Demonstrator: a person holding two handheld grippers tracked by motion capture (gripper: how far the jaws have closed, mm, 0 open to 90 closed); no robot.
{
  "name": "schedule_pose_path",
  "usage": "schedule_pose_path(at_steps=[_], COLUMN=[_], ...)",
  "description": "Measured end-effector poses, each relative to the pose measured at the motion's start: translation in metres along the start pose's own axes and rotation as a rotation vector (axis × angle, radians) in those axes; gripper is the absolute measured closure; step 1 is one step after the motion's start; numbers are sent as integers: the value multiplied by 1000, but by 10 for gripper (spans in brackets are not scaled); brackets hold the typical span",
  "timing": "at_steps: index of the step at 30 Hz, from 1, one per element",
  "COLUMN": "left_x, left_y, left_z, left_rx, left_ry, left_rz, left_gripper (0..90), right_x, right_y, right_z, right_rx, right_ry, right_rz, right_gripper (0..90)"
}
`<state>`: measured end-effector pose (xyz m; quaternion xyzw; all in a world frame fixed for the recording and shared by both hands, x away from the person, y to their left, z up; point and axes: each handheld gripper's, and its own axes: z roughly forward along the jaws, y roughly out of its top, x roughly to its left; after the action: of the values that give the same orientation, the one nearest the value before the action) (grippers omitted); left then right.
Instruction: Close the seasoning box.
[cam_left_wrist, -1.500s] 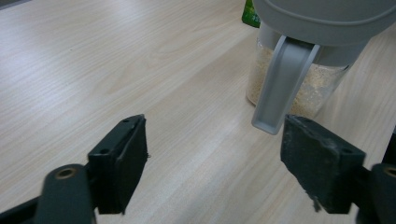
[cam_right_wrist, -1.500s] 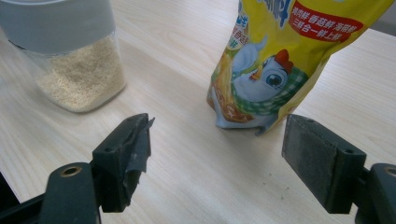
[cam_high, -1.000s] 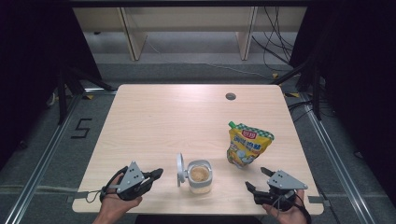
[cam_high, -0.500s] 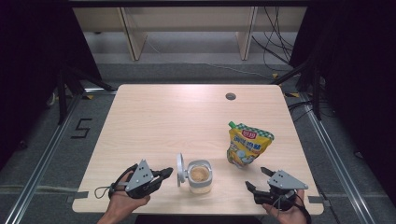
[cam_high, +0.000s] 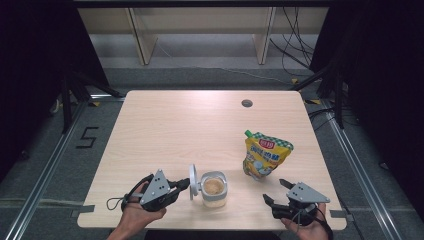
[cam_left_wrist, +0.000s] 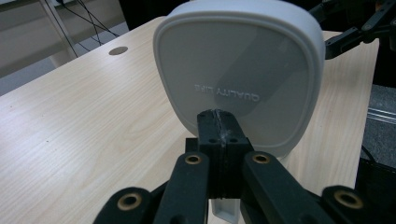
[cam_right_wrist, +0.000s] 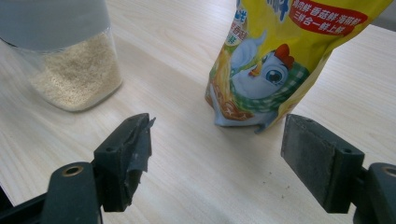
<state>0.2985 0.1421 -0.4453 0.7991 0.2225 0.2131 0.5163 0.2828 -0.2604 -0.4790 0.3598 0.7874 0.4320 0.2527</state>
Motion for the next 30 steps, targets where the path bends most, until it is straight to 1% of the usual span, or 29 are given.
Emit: schedule_pose_path(at_steps=[1,2,3,4,5,6,7,9,11,14,15,16,17,18,19,21,24,25,26,27,28,29,30], left_x=[0,0,0,-2,0,-1,-1,-2,-2,-3,-3,-4,-4,-4,-4,-4,-2,-2,-2,-2,-3,-4,-5], left_y=[0,1,2,2,3,3,4,5,6,8,8,8,9,9,9,10,11,12,13,14,14,15,15], left_z=[1,1,1,1,2,2,3,3,4,5,6,7,7,8,8,8,7,7,7,6,6,7,8], left_rx=[-4,-2,1,3,4,5,2,0,0,4,-3,0,1,-1,-2,-12,-10,-12,-21,-15,-11,-16,-16], left_ry=[-4,-5,-7,-5,-6,-7,-9,-9,-13,-19,-18,-12,-12,-15,-17,-24,-10,-11,-14,-15,-22,-24,-29], left_rz=[-8,3,5,-15,15,12,10,4,14,18,22,15,17,16,23,18,18,18,16,26,27,28,30], left_gripper=[891,892,891,891,891,892,891,891,891,891,891,891,891,891,891,891,891,890,890,890,890,890,890], right_x=[0,0,0,0,0,2,0,0,0,1,1,1,1,1,1,1,1,3,2,1,1,1,1], right_y=[0,0,0,0,0,0,0,0,0,0,0,0,0,0,0,0,0,0,0,0,0,0,0], right_z=[0,0,0,0,1,1,1,1,1,1,1,1,1,1,1,1,1,0,0,1,2,1,2], right_rx=[-2,-4,-2,2,-2,1,0,-3,-2,-2,-1,-2,-2,-2,-1,-2,0,23,13,9,0,5,0], right_ry=[1,-2,-2,-1,3,2,0,4,4,5,6,6,6,7,7,6,6,13,8,5,12,2,10], right_rz=[4,-4,0,-2,1,16,-1,2,1,2,1,1,1,1,1,1,1,26,9,-5,-8,-10,-7], right_gripper=[256,256,256,256,256,256,256,256,256,256,256,256,256,256,256,256,256,256,256,256,256,256,256])
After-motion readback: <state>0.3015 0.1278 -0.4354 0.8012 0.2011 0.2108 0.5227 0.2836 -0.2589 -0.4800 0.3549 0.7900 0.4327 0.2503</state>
